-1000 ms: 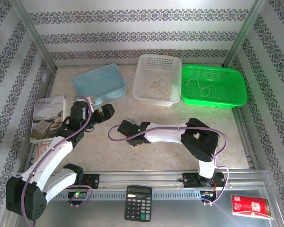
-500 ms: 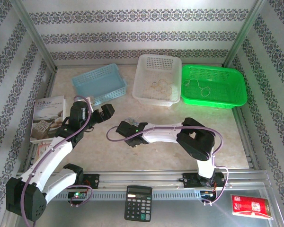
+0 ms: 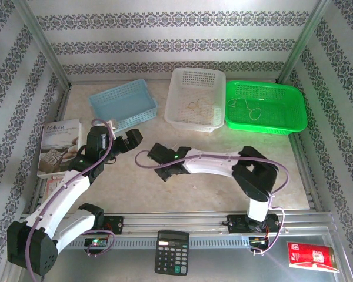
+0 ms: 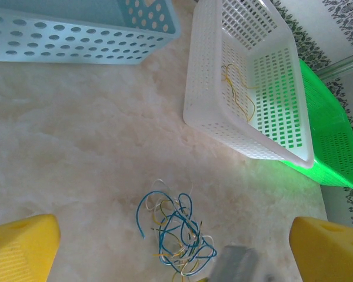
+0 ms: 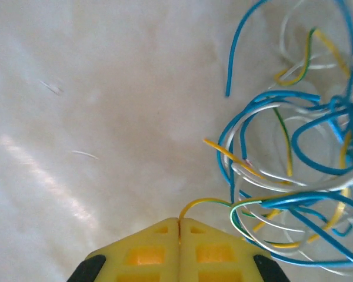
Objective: Untangle the cables
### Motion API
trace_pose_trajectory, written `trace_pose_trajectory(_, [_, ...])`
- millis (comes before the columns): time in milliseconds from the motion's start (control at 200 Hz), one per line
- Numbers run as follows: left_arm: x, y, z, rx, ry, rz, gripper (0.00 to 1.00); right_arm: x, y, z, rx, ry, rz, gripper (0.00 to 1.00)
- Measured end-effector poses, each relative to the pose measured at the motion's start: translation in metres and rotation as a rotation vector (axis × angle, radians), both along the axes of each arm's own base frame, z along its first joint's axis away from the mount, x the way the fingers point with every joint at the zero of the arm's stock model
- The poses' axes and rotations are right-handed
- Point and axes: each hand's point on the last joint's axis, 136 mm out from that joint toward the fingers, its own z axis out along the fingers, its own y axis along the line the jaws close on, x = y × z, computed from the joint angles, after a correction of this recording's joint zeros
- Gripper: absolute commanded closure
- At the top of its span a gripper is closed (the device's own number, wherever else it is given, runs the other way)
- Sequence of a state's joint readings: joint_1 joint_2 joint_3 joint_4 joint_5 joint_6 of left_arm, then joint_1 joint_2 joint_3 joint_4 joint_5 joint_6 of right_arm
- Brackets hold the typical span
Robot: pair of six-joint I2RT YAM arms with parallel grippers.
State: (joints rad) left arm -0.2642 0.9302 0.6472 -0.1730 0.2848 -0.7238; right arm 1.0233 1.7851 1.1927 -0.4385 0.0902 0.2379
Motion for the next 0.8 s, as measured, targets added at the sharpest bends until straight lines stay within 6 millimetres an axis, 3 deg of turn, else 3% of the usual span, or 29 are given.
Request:
trace_pose_trajectory(195, [-0.001,-0.003,-0.001,-0.012,0.009,-0.018,0.00,0.019,0.007,0.072,0.312,0.026,-0.065,1.00])
trace_pose_trajectory(325, [-0.002,-0.007,-0.005,-0.022,0.026,-0.040,0.00,0.027,-0.001,0.099,0.497,0.070,-0.117,1.00])
trace_pose_trajectory(445, [-0.003,-0.012,-0.010,-0.033,0.049,-0.066,0.00,0.033,-0.008,0.105,0.634,0.136,-0.172,1.00])
trace_pose_trajectory(680, [-0.003,-0.026,-0.023,-0.071,0.104,-0.133,0.00,0.033,-0.012,0.093,0.809,0.261,-0.240,1.00])
trace_pose_trajectory(799, [-0.004,-0.032,-0.027,-0.095,0.124,-0.161,0.00,0.032,-0.010,0.107,0.863,0.253,-0.225,1.00])
